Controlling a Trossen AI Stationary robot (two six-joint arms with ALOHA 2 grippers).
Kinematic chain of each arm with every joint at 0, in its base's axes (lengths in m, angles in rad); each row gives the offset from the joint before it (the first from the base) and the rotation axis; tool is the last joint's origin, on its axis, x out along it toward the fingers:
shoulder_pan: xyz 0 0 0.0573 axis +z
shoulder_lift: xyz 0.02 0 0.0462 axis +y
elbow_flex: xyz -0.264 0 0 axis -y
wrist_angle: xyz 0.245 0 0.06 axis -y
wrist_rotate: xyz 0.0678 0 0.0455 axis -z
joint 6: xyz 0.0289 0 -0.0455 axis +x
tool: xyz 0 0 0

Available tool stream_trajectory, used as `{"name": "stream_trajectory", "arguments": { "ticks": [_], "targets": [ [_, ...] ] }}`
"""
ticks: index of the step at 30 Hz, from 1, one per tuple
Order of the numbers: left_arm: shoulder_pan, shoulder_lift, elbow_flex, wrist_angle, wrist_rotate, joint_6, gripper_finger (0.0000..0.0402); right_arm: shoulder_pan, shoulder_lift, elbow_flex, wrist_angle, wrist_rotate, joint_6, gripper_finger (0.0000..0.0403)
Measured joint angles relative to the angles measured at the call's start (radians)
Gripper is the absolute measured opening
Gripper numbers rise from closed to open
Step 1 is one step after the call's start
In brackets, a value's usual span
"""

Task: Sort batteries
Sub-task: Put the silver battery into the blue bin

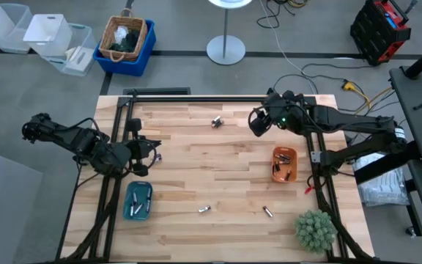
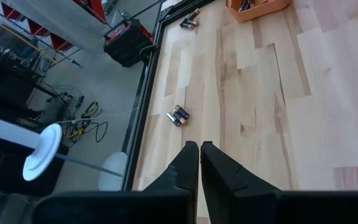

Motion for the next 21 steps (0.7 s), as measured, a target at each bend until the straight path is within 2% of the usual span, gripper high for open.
{"name": "stream_trajectory", "arguments": {
  "ticks": [5, 21],
  "targets": [
    [0.0, 0.0, 0.0, -0.009, 0.0, -0.013, 0.0, -0.001, 0.0, 0.0, 0.041, 0.0, -0.056, 0.0152],
    [0.0, 0.007, -0.04, 0.033, -0.002, -0.011, 0.0, 0.0, 0.0, 0.0, 0.051, -0.026, -0.037, 0.0121]
  ]
}}
